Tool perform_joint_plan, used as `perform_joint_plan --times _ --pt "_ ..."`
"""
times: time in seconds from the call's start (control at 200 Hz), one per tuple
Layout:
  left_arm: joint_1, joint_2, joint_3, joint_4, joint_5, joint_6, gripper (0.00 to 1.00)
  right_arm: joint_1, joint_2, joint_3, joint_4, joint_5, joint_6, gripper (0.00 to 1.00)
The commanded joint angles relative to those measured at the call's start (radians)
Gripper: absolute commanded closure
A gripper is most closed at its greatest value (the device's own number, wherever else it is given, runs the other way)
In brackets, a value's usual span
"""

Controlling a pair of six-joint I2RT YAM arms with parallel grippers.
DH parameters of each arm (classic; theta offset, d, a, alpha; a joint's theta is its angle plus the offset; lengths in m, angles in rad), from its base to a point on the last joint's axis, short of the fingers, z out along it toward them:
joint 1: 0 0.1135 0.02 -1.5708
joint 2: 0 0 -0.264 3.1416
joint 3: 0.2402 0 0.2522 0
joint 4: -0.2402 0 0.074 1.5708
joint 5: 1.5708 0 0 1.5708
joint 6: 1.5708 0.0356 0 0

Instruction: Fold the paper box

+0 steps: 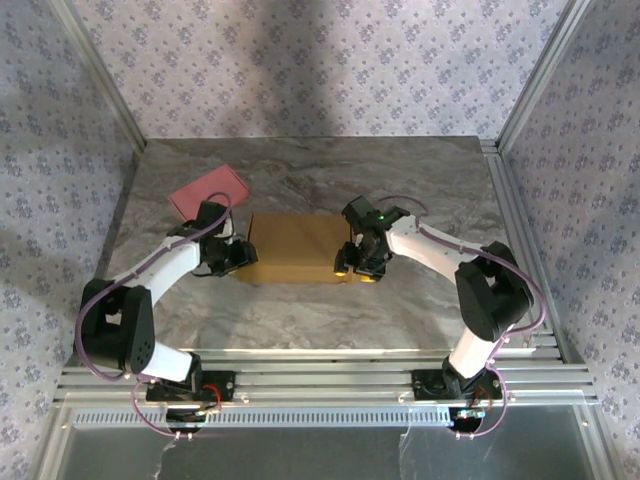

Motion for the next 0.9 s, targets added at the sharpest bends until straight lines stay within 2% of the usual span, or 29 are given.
perform_joint_plan --times 0.0,0.17,0.45,0.645,0.895 --pt "0.002 0.008 -0.014 0.04 0.027 -0.01 0.48 0.004 0.012 0.032 -0.003 -0.021 -0.013 0.41" --pt "0.002 0.006 -0.025 0.053 0.04 -0.04 0.52 0.004 0.022 0.032 0.011 -0.032 -0.009 0.5" --pt "0.002 0.009 -0.04 0.058 0.049 -0.057 0.52 -0.012 0.045 0.036 0.029 -0.049 -0.013 0.54" --pt "0.002 -0.002 -0.035 0.051 0.064 -0.099 0.53 -0.028 0.048 0.032 0.053 -0.072 0.009 0.61" --pt "0.002 0.003 -0.038 0.056 0.077 -0.142 0.58 -0.044 0.058 0.029 0.077 -0.091 0.023 0.63"
